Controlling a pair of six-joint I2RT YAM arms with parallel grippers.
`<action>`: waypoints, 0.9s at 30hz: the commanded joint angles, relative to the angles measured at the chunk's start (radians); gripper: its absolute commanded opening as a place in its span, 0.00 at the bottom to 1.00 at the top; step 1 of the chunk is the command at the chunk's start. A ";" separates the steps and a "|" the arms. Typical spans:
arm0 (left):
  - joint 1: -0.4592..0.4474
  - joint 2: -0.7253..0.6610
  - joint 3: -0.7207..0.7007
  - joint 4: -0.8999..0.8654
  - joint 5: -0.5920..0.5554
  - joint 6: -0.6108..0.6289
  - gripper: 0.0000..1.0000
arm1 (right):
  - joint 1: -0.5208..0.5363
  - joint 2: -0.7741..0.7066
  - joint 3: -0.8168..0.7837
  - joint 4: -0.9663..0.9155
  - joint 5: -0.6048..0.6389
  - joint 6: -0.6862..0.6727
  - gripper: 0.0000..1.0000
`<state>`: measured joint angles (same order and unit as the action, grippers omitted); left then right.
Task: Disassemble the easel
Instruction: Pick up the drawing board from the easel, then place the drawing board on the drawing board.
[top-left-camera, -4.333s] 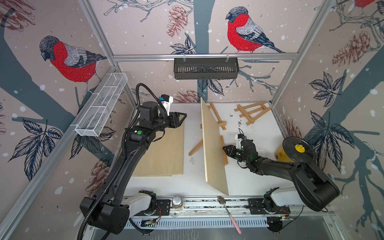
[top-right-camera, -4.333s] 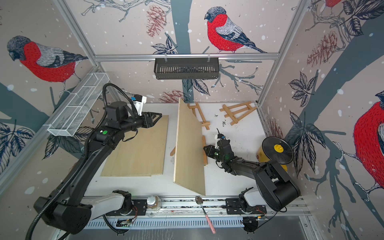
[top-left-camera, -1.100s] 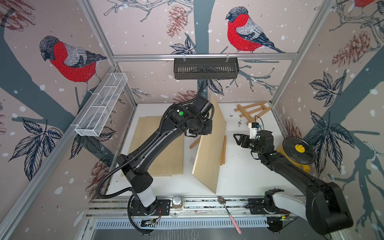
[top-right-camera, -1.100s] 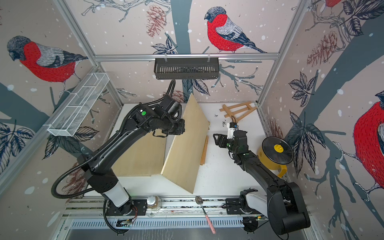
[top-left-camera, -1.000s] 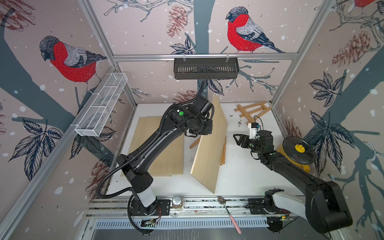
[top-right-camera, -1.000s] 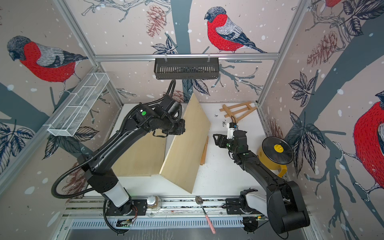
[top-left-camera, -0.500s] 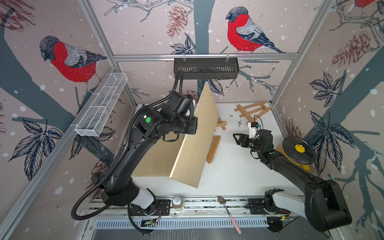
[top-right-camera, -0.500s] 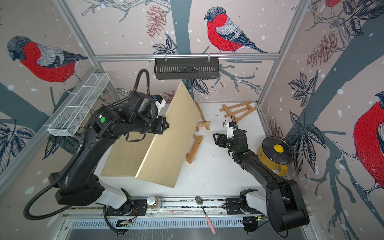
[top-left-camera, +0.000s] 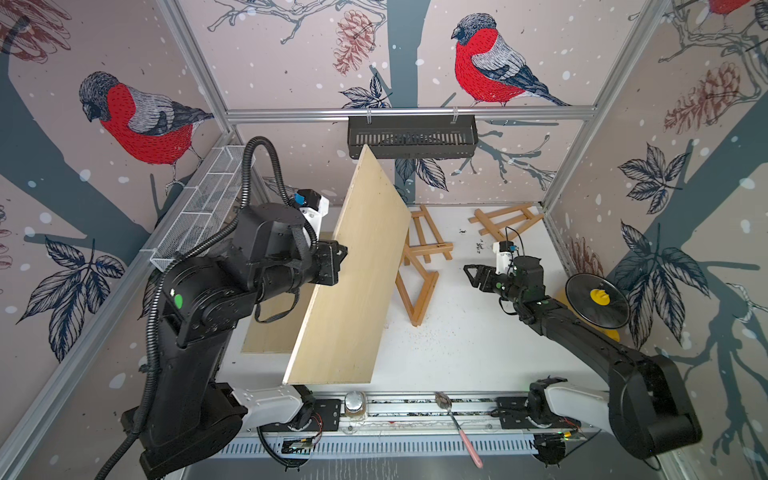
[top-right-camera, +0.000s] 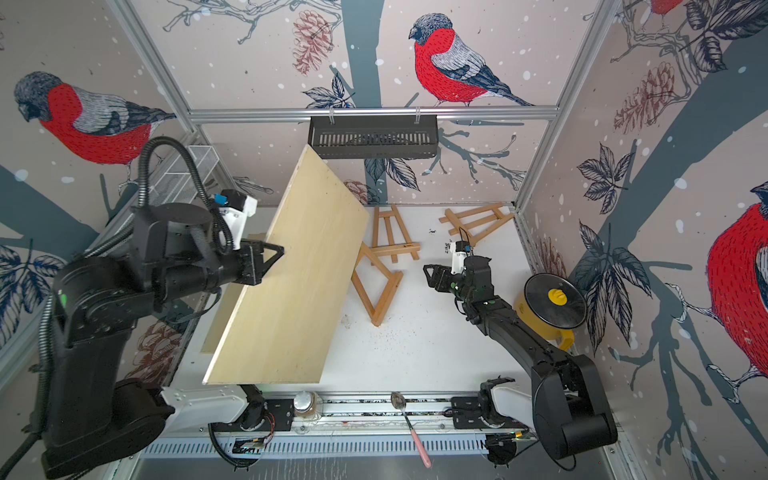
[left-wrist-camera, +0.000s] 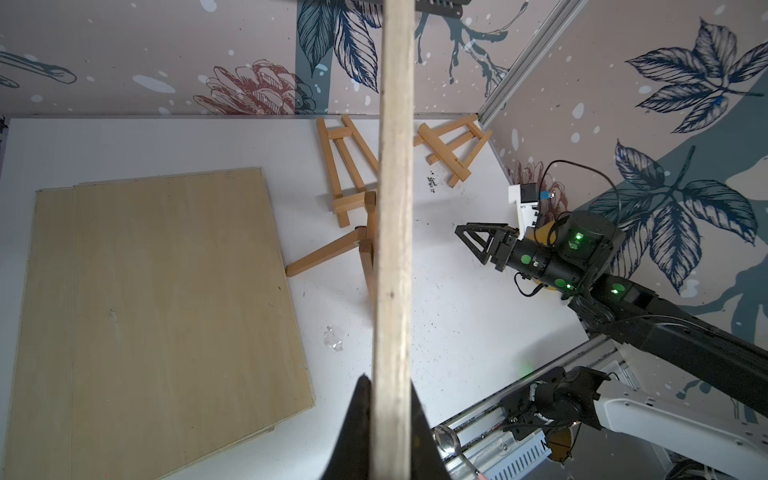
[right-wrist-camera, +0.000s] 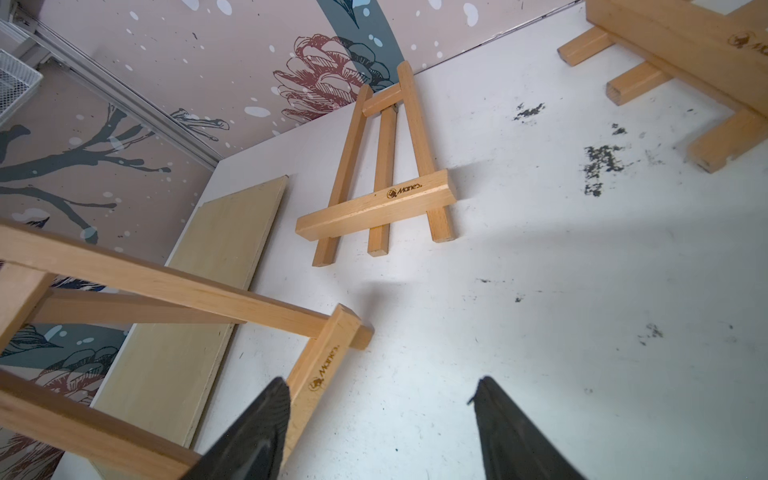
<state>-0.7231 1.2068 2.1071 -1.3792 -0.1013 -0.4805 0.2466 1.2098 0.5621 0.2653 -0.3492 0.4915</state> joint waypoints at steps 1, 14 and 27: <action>0.001 -0.029 0.009 0.120 -0.042 -0.025 0.00 | 0.014 0.008 0.016 0.006 -0.005 -0.013 0.72; 0.001 -0.161 -0.055 0.168 -0.224 -0.056 0.00 | 0.051 0.038 0.035 0.001 0.013 -0.019 0.72; 0.004 -0.112 -0.338 0.241 -0.411 -0.053 0.00 | 0.068 0.081 0.039 0.010 0.006 -0.014 0.71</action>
<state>-0.7227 1.1065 1.8164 -1.3296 -0.4194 -0.5323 0.3084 1.2839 0.5983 0.2630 -0.3393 0.4908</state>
